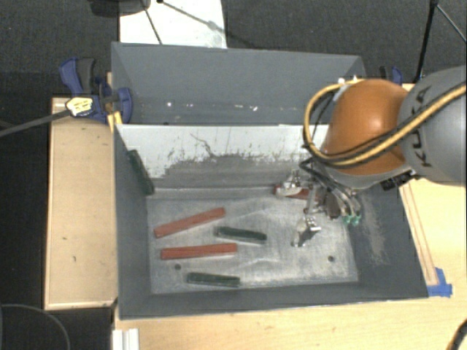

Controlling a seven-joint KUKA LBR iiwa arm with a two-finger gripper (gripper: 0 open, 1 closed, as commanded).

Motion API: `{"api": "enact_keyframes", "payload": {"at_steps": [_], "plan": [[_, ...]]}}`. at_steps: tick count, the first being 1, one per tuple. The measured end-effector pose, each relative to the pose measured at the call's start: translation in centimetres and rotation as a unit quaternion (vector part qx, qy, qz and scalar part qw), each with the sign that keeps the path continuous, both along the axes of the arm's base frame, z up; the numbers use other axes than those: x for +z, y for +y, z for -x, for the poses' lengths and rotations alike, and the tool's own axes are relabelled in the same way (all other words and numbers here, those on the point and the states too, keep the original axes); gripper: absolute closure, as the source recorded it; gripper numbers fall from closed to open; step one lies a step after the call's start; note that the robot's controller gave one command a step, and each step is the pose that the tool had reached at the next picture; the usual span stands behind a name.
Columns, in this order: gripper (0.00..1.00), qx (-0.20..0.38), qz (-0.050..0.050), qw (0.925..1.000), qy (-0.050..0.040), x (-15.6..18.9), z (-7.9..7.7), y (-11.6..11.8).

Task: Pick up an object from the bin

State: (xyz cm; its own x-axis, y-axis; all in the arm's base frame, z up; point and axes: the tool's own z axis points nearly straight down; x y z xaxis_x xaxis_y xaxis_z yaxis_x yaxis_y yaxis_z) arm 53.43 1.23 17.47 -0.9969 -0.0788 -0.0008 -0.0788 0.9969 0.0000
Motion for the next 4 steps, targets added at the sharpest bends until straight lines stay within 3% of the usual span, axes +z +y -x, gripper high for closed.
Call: {"api": "enact_keyframes", "payload": {"at_steps": [1, 2, 3, 4], "plan": [[0.00, -0.006, -0.001, 1.0000, -0.0050, -4.5, 0.6, -0.6], [1.00, 0.123, -0.001, 0.9924, -0.0066, -9.9, -3.6, 6.9], [1.00, 0.123, -0.001, 0.9924, -0.0066, -9.9, -3.6, 6.9], [1.00, 0.120, 0.000, 0.9928, -0.0062, 9.1, -4.3, 6.5]]}}
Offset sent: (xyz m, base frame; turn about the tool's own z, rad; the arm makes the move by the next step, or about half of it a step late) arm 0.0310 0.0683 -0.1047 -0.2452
